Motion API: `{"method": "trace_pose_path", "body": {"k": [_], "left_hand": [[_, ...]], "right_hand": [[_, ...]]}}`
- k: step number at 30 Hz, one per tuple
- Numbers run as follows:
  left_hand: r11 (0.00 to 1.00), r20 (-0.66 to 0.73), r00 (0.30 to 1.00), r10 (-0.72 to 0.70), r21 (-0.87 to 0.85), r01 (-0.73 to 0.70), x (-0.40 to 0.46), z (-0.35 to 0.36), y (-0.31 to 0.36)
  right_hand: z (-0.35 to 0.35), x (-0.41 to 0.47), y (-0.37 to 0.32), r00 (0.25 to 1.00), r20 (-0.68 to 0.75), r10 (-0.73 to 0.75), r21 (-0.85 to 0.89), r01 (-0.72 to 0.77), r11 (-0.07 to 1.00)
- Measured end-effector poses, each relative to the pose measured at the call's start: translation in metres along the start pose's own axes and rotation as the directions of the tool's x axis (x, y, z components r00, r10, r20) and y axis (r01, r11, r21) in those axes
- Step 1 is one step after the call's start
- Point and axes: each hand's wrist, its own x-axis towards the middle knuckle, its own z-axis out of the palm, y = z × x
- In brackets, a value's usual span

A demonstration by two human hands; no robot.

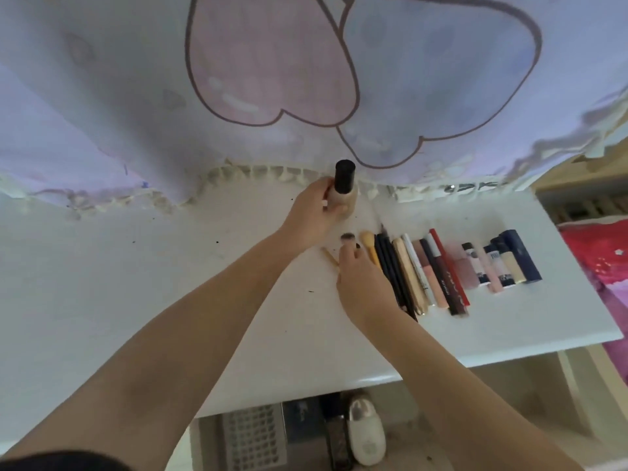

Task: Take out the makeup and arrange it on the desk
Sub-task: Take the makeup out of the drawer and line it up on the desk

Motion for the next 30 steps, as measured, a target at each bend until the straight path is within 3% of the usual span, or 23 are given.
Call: {"method": "trace_pose_path", "body": {"k": [8, 11, 14, 16, 19, 22, 24, 27, 30], "left_hand": [[0.995, 0.026, 0.999, -0.043, -0.092, 0.045, 0.017, 0.017, -0.002], [0.981, 0.027, 0.991, -0.134, -0.135, 0.137, 0.001, 0.013, -0.001], [0.99, -0.163, 0.977, -0.137, 0.024, 0.142, -0.051, 0.004, -0.002], [0.985, -0.249, 0.954, -0.168, -0.072, 0.155, -0.112, 0.004, 0.001], [0.951, -0.145, 0.944, -0.295, -0.134, 0.277, -0.209, 0.035, 0.0], [0.927, 0.063, 0.925, -0.374, 0.046, 0.371, -0.261, 0.095, -0.025], [0.9, 0.107, 0.919, -0.379, 0.274, 0.339, -0.265, 0.132, -0.048], [0.797, -0.019, 0.944, -0.328, 0.531, 0.288, -0.257, 0.16, -0.081], [0.634, -0.084, 0.939, -0.333, 0.717, 0.289, -0.251, 0.167, -0.099]], "right_hand": [[-0.006, -0.003, 0.004, 1.0, -0.008, -0.01, -0.058, 0.01, 0.998], [-0.027, -0.027, 0.009, 0.995, -0.085, -0.043, 0.162, 0.056, 0.985], [-0.039, -0.074, 0.029, 0.971, -0.161, -0.175, 0.295, 0.217, 0.931], [-0.033, -0.113, 0.048, 0.96, -0.088, -0.265, 0.3, 0.279, 0.912], [0.005, -0.156, 0.074, 0.937, 0.178, -0.302, 0.12, 0.284, 0.951], [0.058, -0.161, 0.092, 0.899, 0.402, -0.173, -0.041, 0.206, 0.978], [0.089, -0.151, 0.1, 0.894, 0.433, -0.115, 0.01, 0.122, 0.992], [0.124, -0.138, 0.101, 0.902, 0.41, -0.138, 0.169, 0.074, 0.983], [0.143, -0.136, 0.095, 0.912, 0.373, -0.171, 0.182, 0.109, 0.977]]}}
